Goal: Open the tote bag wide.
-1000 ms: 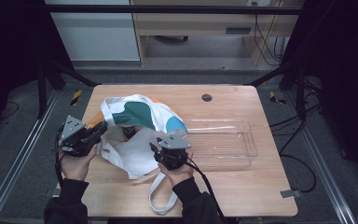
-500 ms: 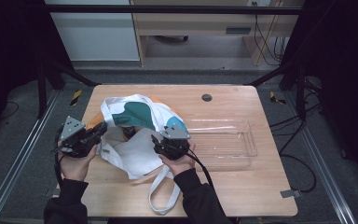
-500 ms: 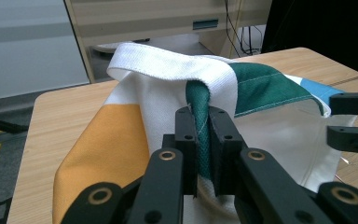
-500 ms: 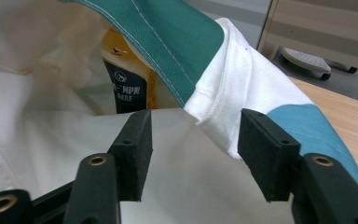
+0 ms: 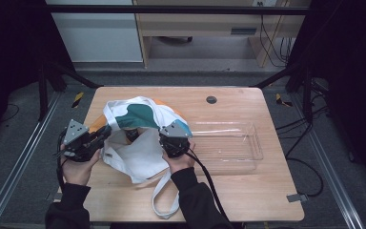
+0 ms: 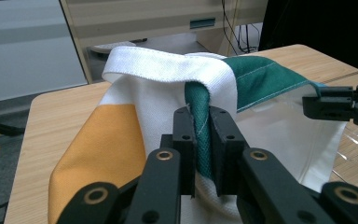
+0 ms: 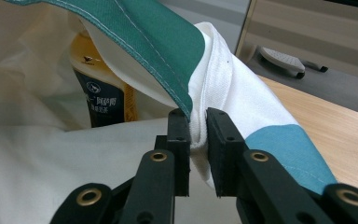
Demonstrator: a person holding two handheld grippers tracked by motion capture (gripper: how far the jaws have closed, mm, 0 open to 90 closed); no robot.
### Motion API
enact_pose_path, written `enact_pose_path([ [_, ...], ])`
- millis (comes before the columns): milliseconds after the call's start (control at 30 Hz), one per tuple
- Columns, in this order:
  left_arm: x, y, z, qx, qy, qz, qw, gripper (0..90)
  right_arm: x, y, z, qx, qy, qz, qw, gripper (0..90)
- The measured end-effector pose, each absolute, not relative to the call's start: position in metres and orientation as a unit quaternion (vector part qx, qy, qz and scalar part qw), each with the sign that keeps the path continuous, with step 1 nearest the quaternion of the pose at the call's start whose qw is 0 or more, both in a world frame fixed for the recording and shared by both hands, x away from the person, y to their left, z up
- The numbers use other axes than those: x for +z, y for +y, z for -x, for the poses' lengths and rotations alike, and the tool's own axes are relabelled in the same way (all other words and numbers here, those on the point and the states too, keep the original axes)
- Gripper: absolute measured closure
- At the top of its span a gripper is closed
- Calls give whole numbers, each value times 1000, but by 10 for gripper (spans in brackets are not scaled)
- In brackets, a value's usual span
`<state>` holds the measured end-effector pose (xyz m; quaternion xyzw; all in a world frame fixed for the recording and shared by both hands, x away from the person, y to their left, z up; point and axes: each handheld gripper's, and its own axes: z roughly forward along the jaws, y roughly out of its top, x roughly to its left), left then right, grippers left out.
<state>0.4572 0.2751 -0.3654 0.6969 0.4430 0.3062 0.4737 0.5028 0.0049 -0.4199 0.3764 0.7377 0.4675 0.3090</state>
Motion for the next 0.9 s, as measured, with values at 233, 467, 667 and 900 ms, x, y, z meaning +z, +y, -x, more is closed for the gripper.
enact_pose_path([
  [233,-361,270,-455,333,419,-704,466,512,-411,4,-501,474,733,-378,308,818],
  [467,-351,260,-453,352,394,-721,448,325,-407,2,-501,481,730,-380,302,817],
  [667,-345,253,-466,350,379,-730,449,297,-405,1,-502,490,729,-375,296,817],
  [900,-340,243,-476,351,357,-738,452,288,-405,0,-502,493,729,-373,294,817],
])
